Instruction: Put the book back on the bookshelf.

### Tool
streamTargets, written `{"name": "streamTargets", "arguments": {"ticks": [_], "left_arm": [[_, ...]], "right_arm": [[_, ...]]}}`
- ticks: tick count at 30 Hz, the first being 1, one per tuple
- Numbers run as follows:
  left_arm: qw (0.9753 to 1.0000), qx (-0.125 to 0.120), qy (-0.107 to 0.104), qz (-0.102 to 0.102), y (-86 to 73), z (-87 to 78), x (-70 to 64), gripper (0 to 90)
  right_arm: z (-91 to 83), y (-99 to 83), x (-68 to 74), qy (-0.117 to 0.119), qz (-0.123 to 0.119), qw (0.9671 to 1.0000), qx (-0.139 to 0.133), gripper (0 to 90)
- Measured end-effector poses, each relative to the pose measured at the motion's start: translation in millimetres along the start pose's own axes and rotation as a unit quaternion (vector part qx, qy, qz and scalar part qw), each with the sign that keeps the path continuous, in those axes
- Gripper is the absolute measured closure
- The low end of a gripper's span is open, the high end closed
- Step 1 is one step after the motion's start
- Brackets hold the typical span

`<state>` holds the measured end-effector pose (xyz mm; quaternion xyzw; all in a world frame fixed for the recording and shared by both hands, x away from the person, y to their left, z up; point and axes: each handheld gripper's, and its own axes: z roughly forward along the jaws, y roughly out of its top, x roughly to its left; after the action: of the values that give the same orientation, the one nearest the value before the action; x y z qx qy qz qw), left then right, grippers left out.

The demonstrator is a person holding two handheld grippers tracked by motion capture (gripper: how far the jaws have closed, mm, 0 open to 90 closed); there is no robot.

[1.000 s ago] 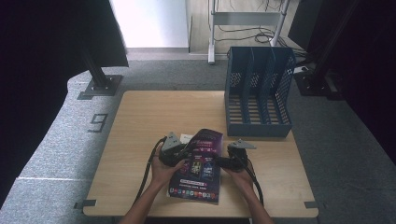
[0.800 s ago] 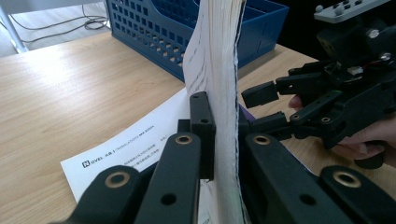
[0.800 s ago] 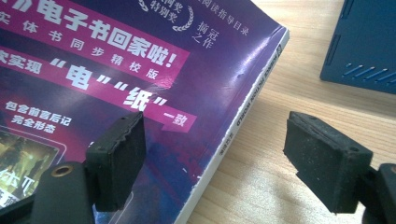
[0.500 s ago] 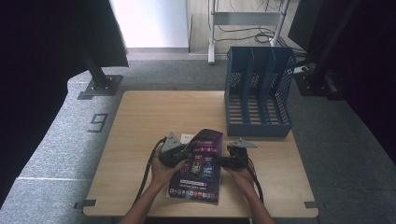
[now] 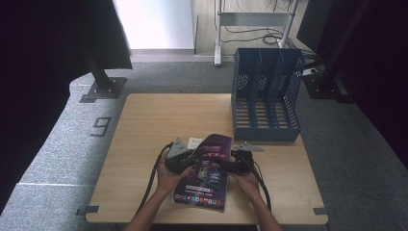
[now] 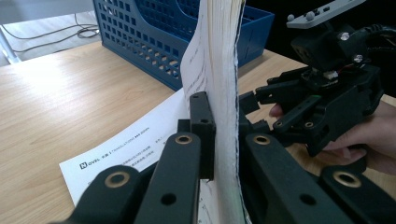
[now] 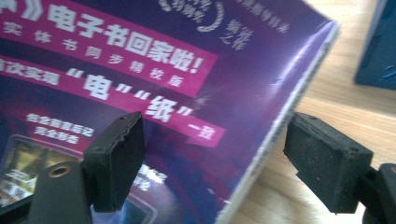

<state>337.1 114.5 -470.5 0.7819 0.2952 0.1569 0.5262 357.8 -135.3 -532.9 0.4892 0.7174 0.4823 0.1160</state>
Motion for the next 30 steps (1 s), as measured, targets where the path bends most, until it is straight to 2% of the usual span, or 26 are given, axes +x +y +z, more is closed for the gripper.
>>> {"name": "streamTargets", "arguments": {"ticks": [9,12,16,18,19,22,23,30], "left_arm": [[0.9999,-0.005,-0.008,-0.011,-3.5,-1.0,3.5,86.6],[0.9997,-0.002,-0.008,-0.024,-7.4,1.1,9.6,86.6],[0.9996,0.002,-0.008,-0.028,-10.0,3.1,11.7,86.6],[0.9996,0.015,-0.002,-0.022,-13.1,7.6,11.1,86.4],[0.9996,0.022,0.002,-0.019,-14.9,9.8,11.0,86.4],[0.9992,0.025,0.003,-0.031,-19.3,12.4,15.2,86.5],[0.9989,0.026,0.0,-0.04,-20.9,12.7,17.7,86.5],[0.9986,0.03,0.0,-0.043,-23.3,15.2,19.9,86.5]], "right_arm": [[-2.9,0.3,4.8,-0.013,0.002,0.9999,-0.001,23.2],[-3.1,0.2,5.1,-0.015,0.003,0.9999,0.0,23.9],[-3.5,0.2,5.3,-0.016,0.003,0.9999,0.001,24.4],[-6.7,1.0,12.1,-0.027,-0.012,0.9996,0.002,24.7],[-6.7,1.0,12.1,-0.027,-0.012,0.9996,0.002,24.7],[-9.3,1.9,23.6,-0.051,-0.04,0.9979,0.007,26.1],[-9.0,1.6,24.2,-0.053,-0.042,0.9977,0.009,26.5],[-6.4,-0.3,20.8,-0.048,-0.035,0.9981,0.016,29.4]]}}
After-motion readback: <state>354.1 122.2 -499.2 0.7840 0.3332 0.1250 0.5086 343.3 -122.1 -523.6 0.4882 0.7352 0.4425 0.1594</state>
